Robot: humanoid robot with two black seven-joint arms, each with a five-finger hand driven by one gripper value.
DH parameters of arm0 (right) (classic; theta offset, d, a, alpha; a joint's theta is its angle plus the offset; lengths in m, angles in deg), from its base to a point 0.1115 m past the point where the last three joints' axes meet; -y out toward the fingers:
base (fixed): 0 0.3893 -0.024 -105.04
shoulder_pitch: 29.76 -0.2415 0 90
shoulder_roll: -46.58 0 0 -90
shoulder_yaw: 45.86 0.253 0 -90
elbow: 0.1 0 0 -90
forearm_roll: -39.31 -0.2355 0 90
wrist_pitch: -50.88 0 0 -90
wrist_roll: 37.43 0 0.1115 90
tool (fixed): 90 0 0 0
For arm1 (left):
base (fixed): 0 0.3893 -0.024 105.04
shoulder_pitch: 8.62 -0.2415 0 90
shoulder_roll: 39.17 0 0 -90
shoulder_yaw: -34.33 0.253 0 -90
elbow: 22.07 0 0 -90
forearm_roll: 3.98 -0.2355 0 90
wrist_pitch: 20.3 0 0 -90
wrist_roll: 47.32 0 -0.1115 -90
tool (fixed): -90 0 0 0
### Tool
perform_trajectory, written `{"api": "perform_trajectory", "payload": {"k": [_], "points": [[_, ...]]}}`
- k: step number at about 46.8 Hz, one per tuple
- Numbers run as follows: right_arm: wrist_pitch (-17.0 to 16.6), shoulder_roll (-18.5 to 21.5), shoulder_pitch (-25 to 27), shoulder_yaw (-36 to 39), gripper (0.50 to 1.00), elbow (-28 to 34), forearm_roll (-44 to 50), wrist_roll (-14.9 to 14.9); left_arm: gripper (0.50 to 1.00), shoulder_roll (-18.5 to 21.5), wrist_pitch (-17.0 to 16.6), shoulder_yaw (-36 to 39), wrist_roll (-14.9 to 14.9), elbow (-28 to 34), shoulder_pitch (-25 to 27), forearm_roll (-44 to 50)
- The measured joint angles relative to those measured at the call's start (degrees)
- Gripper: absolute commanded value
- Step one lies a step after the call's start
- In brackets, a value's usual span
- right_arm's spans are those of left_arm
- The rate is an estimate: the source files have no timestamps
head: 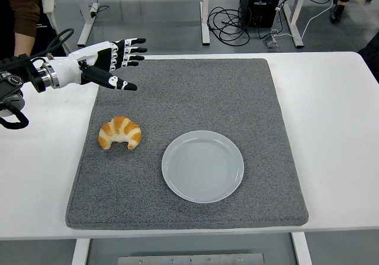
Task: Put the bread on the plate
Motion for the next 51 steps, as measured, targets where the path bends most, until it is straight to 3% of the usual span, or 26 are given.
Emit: {"api": "perform_trajectory", "payload": {"k": [4,8,19,25,34,51], "points": [[0.0,0.0,0.0,0.0,1.0,0.0,0.0,0.0,0.965,0.43,-0.72,0.01,-0.13,0.81,1.6,-4.08],[0.0,0.0,0.01,0.0,1.0,0.0,0.0,0.0,0.965,1.81,-3.47,-0.01,-0.26,4.22,2.72,-7.85],[0.0,0.0,0.02,0.0,1.0,0.0,0.0,0.04,0.965,10.21,-17.37,-0.2,-1.62,23.34,3.36,-24.75],[0.0,0.0,0.0,0.0,1.0,0.0,0.0,0.05,0.965,13.74,-23.28,-0.2,-2.76,29.34,2.73,-34.34],[0.0,0.0,0.01,0.0,1.0,0.0,0.0,0.03,0.965,15.61,-26.68,0.15,-4.63,30.59,1.66,-40.5],[0.0,0.0,0.0,0.0,1.0,0.0,0.0,0.01,0.965,17.1,-34.61,0.18,-6.59,30.11,-6.6,-48.9]]}}
